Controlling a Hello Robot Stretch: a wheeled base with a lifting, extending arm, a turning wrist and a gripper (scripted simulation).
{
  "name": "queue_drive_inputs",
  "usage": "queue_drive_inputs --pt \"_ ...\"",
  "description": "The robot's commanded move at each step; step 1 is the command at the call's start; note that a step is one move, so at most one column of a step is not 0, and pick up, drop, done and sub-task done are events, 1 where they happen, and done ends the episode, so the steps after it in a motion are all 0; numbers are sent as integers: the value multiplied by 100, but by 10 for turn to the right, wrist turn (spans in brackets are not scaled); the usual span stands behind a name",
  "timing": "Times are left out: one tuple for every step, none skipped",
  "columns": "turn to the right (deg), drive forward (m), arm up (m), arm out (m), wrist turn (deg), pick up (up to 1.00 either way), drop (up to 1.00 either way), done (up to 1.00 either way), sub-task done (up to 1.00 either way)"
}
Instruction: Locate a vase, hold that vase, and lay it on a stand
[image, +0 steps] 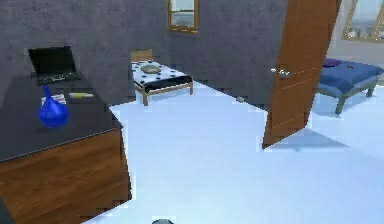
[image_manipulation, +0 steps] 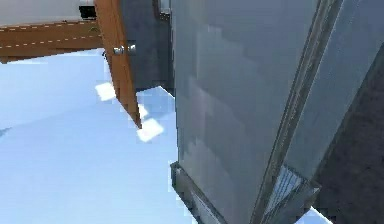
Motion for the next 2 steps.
queue_drive_inputs --pt "-330 0 0 0 0 0 0 0 0" --pt "0 35 0 0 0 0 0 0 0"
